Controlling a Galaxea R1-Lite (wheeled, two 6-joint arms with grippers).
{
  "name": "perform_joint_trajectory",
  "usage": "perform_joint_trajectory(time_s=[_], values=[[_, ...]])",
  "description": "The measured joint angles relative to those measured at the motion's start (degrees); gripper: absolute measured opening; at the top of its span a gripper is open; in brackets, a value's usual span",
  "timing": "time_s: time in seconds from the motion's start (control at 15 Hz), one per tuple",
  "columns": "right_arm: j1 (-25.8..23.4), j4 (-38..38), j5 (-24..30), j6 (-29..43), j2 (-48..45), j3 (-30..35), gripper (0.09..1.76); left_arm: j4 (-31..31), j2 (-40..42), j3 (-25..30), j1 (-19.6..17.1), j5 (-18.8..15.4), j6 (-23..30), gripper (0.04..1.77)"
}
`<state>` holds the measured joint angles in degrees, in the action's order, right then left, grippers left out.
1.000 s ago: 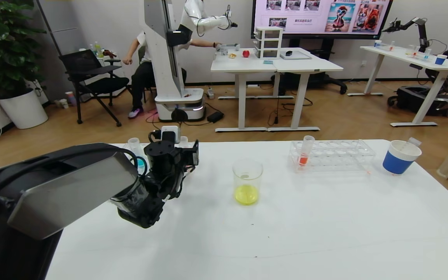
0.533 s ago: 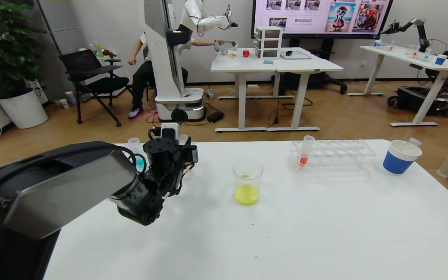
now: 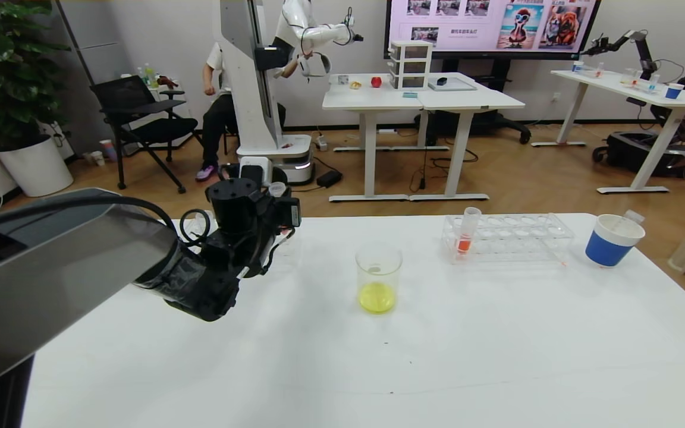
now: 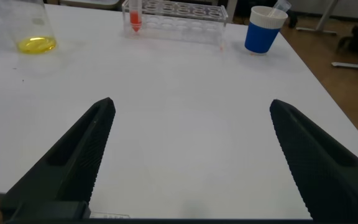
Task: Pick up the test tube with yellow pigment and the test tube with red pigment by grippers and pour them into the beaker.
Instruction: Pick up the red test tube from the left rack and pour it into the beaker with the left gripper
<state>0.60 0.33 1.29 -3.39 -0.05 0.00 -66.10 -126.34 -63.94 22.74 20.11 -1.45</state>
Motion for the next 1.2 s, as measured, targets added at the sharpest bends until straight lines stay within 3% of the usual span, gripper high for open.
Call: perform_joint_trajectory(time_s=[0.27,0.4,0.6,0.87,0.93,1.07,1.2], values=[[0.0,0.0,0.0,0.0,0.0,0.0,1.74,1.1,2.8,-0.2,0.3,-0.7,-0.1,0.5],[0.0,0.0,0.0,0.0,0.0,0.0,1.74,1.0,3.3,-0.2,0.4,-4.0,-1.0,0.5],[0.0,0.0,0.0,0.0,0.0,0.0,1.74,0.5,3.4,-0.5,0.6,-15.0,-4.7,0.5],[0.0,0.0,0.0,0.0,0.0,0.0,1.74,-5.8,2.7,-1.0,1.7,-37.3,-9.2,0.5],[0.0,0.0,0.0,0.0,0.0,0.0,1.74,-8.4,1.8,-1.1,2.1,-41.4,-10.1,0.5],[0.0,0.0,0.0,0.0,0.0,0.0,1.74,-11.7,-0.6,-2.0,3.1,-47.7,-15.9,0.5],[0.0,0.0,0.0,0.0,0.0,0.0,1.74,-10.8,-2.3,-2.5,3.6,-52.1,-24.3,0.5]])
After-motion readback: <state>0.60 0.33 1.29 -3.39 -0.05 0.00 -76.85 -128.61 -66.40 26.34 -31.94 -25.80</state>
